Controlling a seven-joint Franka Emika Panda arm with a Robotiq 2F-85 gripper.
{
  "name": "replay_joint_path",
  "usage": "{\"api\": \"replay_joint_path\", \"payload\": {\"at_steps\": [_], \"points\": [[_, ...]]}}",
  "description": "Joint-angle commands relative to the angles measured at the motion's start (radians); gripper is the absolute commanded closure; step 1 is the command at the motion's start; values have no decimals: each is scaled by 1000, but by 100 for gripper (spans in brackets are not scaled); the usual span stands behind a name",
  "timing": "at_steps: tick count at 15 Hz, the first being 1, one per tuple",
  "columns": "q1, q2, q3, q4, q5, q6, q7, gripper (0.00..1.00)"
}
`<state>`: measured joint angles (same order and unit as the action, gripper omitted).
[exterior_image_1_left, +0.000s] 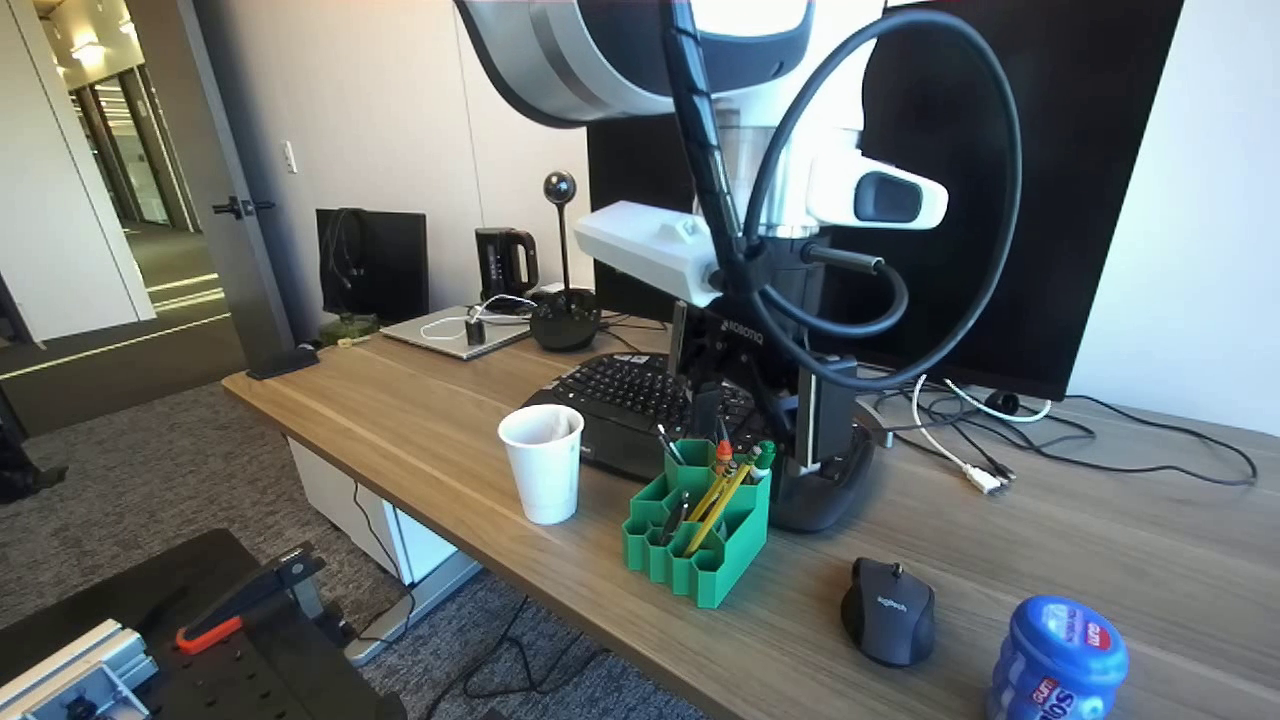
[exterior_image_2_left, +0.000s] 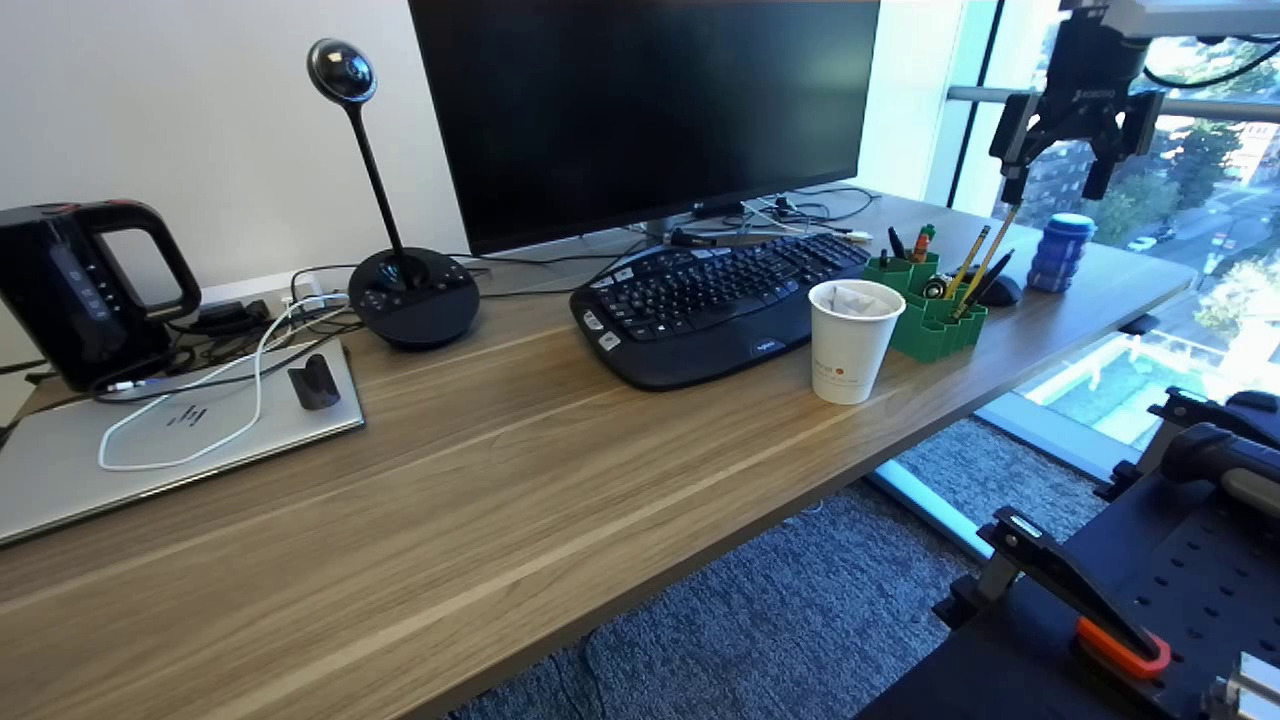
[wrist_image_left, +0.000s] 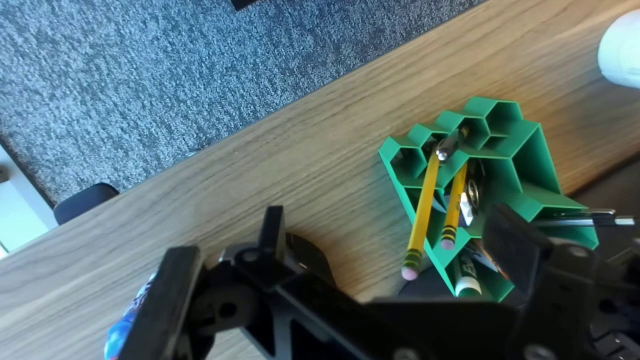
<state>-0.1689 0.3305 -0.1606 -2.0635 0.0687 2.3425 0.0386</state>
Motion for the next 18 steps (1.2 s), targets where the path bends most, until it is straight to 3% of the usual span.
{"api": "replay_joint_path", "payload": {"at_steps": [1,11,12,13,14,15,18], "points": [[5,41,1,47,-9,10,31,0],[7,83,-2,87,-13,13,55,0],[6,86,-2,89,-14,12,56,7],[7,88,-3,90,-15,12,58,25],[7,90,-4,91,-17,13,61,31],[8,91,-5,90,-18,14,61,29],[7,92,-5,92,-18,13,64,46]]}}
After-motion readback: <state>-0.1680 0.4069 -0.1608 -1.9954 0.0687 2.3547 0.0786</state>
